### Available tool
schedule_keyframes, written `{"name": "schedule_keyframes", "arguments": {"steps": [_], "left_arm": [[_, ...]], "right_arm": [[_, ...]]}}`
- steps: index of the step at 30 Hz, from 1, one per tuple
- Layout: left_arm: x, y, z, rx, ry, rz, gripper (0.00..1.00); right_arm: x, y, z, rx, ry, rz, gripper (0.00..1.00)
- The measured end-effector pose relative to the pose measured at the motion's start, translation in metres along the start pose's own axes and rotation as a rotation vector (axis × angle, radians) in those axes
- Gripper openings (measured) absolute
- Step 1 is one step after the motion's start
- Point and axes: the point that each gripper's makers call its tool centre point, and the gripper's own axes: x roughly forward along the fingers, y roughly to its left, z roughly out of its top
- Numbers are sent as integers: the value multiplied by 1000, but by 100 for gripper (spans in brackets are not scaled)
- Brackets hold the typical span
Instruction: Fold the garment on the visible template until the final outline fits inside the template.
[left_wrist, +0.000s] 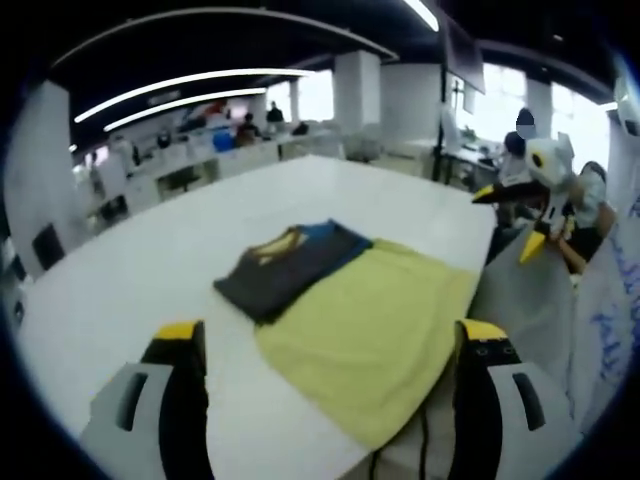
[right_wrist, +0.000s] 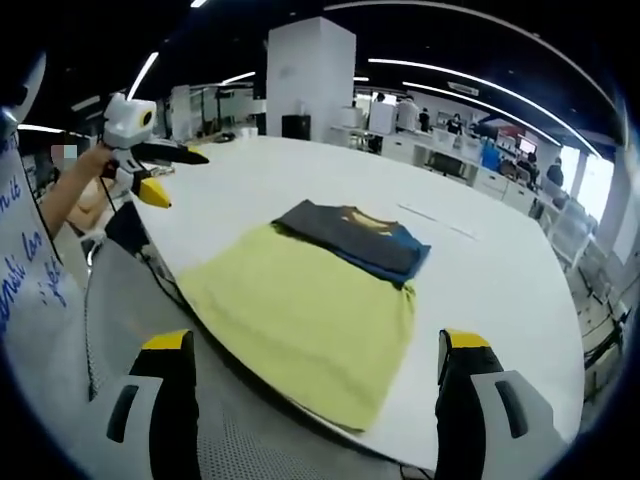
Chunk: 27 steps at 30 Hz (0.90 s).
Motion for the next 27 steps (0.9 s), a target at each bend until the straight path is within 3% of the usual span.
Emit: {"name": "schedule_keyframes", "arguments": {"steps": [9, 19, 27], "left_arm": [[0, -1, 0, 34, 13, 3, 99], [-2, -8, -9, 3, 44, 13, 99], [-3, -10, -7, -9, 36, 27, 99]], "right_arm": [[-6, -6, 1, 13, -8, -18, 100], [-1, -12, 3, 8, -18, -8, 100], [-4, -16, -5, 13, -6, 1, 100]]}}
